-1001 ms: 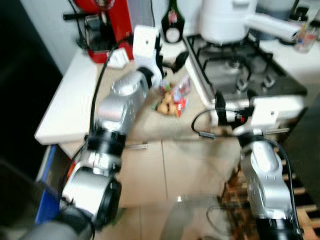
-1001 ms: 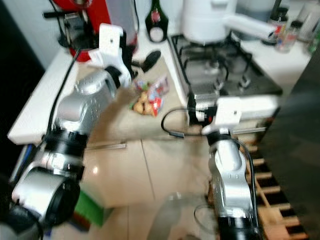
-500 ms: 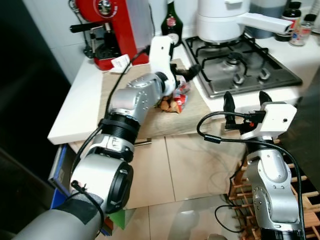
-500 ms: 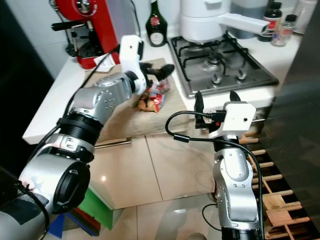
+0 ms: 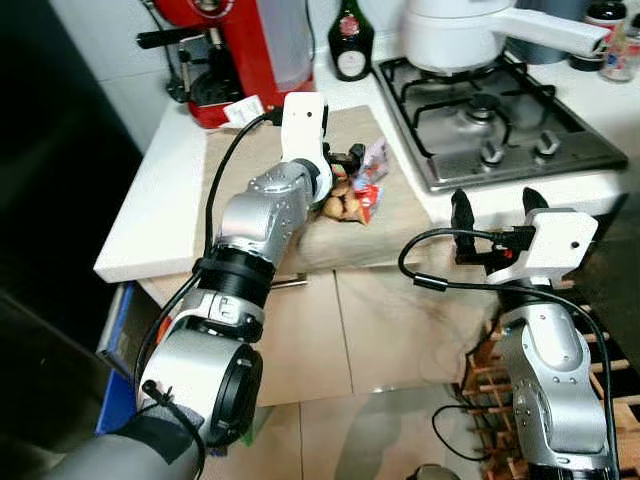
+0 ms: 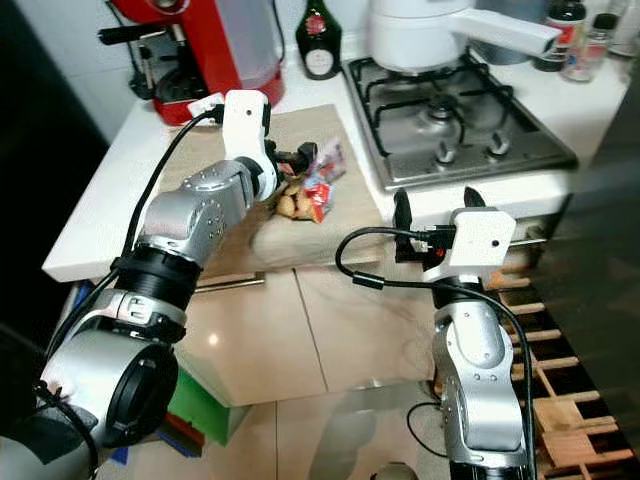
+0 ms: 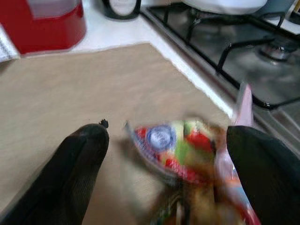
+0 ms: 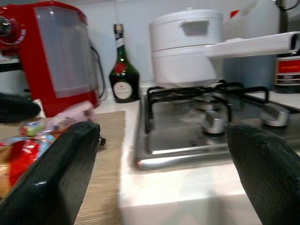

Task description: Restocking fridge

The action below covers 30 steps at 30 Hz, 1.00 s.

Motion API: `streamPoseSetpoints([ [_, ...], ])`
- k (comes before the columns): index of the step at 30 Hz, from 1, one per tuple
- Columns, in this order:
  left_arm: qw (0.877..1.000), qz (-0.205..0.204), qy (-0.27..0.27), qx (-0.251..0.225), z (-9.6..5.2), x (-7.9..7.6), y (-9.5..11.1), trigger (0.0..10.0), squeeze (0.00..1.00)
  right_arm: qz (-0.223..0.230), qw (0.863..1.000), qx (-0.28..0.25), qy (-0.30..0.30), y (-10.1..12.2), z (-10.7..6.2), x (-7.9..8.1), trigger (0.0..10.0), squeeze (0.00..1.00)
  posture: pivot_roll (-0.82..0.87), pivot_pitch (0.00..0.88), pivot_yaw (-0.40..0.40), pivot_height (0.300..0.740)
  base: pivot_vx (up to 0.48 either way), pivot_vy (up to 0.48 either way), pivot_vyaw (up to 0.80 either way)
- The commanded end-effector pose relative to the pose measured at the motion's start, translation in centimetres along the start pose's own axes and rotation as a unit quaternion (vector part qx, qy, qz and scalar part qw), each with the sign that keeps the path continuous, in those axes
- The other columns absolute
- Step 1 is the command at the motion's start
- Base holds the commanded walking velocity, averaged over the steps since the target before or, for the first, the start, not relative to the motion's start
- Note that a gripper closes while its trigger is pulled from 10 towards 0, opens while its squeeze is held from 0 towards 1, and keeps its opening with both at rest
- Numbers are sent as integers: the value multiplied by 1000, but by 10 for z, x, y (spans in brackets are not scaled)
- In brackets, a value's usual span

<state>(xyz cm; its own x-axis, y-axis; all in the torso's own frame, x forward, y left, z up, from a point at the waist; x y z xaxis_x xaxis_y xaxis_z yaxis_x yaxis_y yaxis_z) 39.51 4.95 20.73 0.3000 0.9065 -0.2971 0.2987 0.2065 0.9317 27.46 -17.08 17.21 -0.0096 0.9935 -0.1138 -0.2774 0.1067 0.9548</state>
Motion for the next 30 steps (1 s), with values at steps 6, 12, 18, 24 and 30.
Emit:
streamPoseSetpoints([
  [6, 1000, -5, -16, 20, -12, -10, -10, 10000, 0, 1, 1000, -1, 14, 2, 0, 5, 10000, 0, -199, 0, 177, 740, 0, 0, 0],
  [12, 1000, -7, -17, 25, -13, -14, -13, 10000, 0, 5, 1000, -2, 17, 1, 2, 10, 10000, 0, -194, 0, 180, 740, 0, 0, 0],
  [18, 999, -22, -27, 17, -16, -20, -8, 10000, 0, 5, 1000, -4, 19, 1, 2, 10, 10000, 0, -199, 0, 179, 740, 0, 0, 0],
  [24, 997, -42, -49, 35, -15, -34, -14, 10000, 0, 3, 1000, -4, 20, 2, 2, 10, 10000, 0, -211, 0, 178, 740, 0, 0, 0],
  [30, 996, -43, -52, 58, -10, -38, -25, 10000, 0, 2, 1000, -3, 18, 2, 1, 9, 10000, 0, -215, 0, 180, 740, 0, 0, 0],
])
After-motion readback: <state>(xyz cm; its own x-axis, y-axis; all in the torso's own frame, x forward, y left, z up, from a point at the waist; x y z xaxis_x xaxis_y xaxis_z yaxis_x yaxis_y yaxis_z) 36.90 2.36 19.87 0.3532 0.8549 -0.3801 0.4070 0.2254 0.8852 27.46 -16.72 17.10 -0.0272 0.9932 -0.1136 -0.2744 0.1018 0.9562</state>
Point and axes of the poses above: a point about 5 cm out from each wrist's last joint towards the gripper, its own z axis pointing out of the wrist towards the gripper, its own y axis along the axis of the wrist's last joint, x = y × z, the point moved 1 cm from there along z, pointing out of the wrist towards the gripper, and after that the axes turned 6 degrees about -z, right-handed, at the moved point
